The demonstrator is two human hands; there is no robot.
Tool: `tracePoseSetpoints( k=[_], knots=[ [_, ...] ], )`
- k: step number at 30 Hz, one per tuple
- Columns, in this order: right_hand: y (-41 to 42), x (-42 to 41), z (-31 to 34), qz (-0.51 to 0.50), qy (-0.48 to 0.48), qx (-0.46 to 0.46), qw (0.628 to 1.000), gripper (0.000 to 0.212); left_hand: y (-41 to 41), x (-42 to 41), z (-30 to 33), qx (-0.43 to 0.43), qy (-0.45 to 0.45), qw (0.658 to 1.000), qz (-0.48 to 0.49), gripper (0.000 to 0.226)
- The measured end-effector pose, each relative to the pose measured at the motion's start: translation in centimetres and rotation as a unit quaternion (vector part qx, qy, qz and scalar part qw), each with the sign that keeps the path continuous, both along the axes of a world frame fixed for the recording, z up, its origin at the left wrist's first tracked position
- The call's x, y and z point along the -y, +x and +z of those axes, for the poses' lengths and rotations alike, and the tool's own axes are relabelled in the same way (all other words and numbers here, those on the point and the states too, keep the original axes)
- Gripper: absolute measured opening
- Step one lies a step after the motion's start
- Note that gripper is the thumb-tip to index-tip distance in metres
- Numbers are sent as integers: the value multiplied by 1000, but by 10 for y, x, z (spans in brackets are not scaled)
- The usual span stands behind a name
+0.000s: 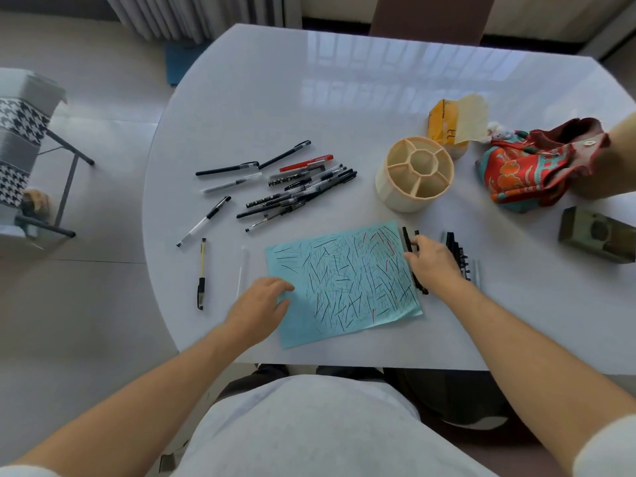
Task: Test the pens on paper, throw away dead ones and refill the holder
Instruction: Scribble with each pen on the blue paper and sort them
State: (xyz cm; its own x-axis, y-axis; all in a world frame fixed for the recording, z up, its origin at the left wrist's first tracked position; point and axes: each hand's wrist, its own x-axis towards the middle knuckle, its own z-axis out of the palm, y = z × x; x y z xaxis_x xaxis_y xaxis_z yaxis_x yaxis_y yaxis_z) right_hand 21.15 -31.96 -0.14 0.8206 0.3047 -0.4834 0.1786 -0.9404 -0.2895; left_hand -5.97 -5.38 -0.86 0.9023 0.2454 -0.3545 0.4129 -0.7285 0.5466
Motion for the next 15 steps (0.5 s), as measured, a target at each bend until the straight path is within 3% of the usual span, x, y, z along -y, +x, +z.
tracePoseSetpoints(
  k=[6,9,12,15],
  knots=[
    [5,-4,-2,40,-49,111,992,29,-7,-6,-1,7,35,999,-41,36],
    [3,-38,6,74,15,155,985,27,-10,-8,-4,3,31,998,-52,37],
    [6,-98,11,123,112,140,976,27,-13,-9,-7,8,29,998,-61,35],
    [18,-159,12,156,133,123,971,34,-15,-11,-8,-4,22,997,-68,37]
  ],
)
